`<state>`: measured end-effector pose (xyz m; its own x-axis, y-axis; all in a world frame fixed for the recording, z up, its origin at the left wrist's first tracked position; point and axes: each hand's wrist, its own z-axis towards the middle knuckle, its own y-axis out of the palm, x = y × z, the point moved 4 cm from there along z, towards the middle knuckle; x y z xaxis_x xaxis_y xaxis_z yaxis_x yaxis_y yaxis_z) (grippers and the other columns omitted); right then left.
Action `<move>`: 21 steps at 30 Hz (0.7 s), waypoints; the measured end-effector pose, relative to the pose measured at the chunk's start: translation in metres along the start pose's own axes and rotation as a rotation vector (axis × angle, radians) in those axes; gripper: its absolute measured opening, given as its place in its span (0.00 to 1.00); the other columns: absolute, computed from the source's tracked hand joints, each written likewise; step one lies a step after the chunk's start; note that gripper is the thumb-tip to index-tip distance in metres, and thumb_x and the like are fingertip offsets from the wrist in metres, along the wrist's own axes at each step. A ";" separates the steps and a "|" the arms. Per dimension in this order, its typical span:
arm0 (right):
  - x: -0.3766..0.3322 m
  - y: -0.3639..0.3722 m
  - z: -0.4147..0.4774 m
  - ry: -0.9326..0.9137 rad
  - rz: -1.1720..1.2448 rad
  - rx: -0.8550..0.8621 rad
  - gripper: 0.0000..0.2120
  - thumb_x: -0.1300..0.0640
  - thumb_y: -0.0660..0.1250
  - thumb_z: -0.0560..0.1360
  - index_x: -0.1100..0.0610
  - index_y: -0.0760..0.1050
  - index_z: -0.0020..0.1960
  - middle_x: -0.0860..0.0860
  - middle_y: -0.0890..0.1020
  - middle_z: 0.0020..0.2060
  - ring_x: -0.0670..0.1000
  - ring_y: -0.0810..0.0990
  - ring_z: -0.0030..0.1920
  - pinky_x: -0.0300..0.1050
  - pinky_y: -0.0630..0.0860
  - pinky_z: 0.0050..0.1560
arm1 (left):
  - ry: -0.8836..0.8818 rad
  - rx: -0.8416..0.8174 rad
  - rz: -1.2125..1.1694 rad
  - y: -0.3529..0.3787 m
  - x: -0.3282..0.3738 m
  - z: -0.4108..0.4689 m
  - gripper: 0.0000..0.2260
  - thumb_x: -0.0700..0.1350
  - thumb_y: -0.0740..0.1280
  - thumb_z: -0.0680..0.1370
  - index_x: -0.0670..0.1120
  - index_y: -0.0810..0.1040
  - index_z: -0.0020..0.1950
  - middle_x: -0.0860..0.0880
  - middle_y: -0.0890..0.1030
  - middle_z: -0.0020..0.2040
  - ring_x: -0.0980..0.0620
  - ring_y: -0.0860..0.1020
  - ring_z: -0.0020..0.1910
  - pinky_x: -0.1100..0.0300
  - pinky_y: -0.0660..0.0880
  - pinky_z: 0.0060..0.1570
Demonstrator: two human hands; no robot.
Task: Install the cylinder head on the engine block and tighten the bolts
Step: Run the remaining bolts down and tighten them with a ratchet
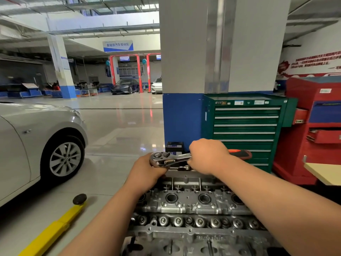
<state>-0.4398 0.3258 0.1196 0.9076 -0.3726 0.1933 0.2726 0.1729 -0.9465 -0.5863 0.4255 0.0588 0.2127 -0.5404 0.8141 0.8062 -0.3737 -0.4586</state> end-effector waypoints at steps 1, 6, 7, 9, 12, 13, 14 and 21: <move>-0.001 0.000 -0.001 -0.005 -0.009 -0.003 0.15 0.51 0.61 0.75 0.52 0.62 0.33 0.48 0.68 0.31 0.53 0.70 0.32 0.45 0.66 0.34 | -0.002 0.006 -0.010 0.000 -0.001 0.000 0.11 0.39 0.73 0.69 0.54 0.81 0.45 0.58 0.84 0.37 0.63 0.80 0.35 0.71 0.72 0.35; -0.008 -0.003 -0.003 -0.019 -0.013 -0.021 0.14 0.51 0.61 0.77 0.54 0.63 0.35 0.48 0.69 0.32 0.52 0.69 0.31 0.46 0.68 0.35 | -0.036 -0.027 -0.026 -0.003 -0.004 0.003 0.06 0.41 0.73 0.71 0.50 0.81 0.44 0.54 0.83 0.35 0.59 0.79 0.32 0.64 0.73 0.36; -0.008 -0.004 -0.004 -0.022 -0.020 -0.024 0.14 0.51 0.61 0.77 0.54 0.63 0.35 0.49 0.69 0.32 0.52 0.69 0.30 0.46 0.68 0.34 | -0.029 -0.044 -0.015 -0.003 -0.005 0.003 0.05 0.41 0.73 0.71 0.50 0.80 0.42 0.54 0.83 0.33 0.60 0.77 0.31 0.65 0.72 0.35; -0.010 -0.004 -0.005 -0.027 -0.025 -0.041 0.14 0.52 0.60 0.77 0.54 0.64 0.35 0.49 0.70 0.32 0.52 0.70 0.31 0.46 0.69 0.35 | -0.008 -0.055 -0.024 -0.001 -0.006 0.001 0.04 0.41 0.73 0.71 0.49 0.81 0.42 0.54 0.82 0.33 0.61 0.77 0.31 0.67 0.72 0.35; -0.011 -0.001 -0.008 -0.017 -0.022 -0.081 0.11 0.53 0.60 0.78 0.55 0.66 0.39 0.49 0.68 0.32 0.54 0.71 0.35 0.47 0.70 0.37 | -0.021 -0.062 -0.086 0.002 -0.008 -0.002 0.07 0.37 0.72 0.72 0.49 0.82 0.45 0.52 0.84 0.36 0.60 0.79 0.34 0.69 0.73 0.37; -0.011 0.000 -0.007 -0.013 -0.024 -0.098 0.09 0.53 0.59 0.79 0.55 0.67 0.41 0.49 0.67 0.33 0.54 0.71 0.36 0.48 0.71 0.38 | -0.029 -0.067 -0.086 0.004 -0.008 -0.002 0.08 0.36 0.71 0.71 0.50 0.82 0.44 0.54 0.84 0.36 0.61 0.79 0.34 0.70 0.73 0.37; -0.012 0.002 -0.006 -0.011 -0.031 -0.111 0.09 0.53 0.59 0.79 0.56 0.67 0.42 0.49 0.67 0.33 0.55 0.71 0.37 0.49 0.71 0.38 | -0.038 -0.058 -0.087 0.007 -0.008 -0.001 0.09 0.36 0.71 0.71 0.51 0.82 0.44 0.55 0.85 0.37 0.61 0.80 0.36 0.70 0.74 0.38; -0.009 0.014 0.022 -0.069 -0.064 -0.053 0.04 0.56 0.60 0.78 0.55 0.73 0.48 0.51 0.76 0.42 0.55 0.72 0.40 0.47 0.67 0.41 | -0.110 0.224 -0.240 0.031 -0.009 -0.002 0.12 0.35 0.65 0.74 0.47 0.80 0.53 0.52 0.82 0.41 0.65 0.76 0.32 0.73 0.71 0.33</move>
<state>-0.4367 0.3512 0.1100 0.9091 -0.3173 0.2698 0.3155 0.1017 -0.9434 -0.5646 0.4175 0.0370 0.0509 -0.3684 0.9283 0.9392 -0.2983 -0.1700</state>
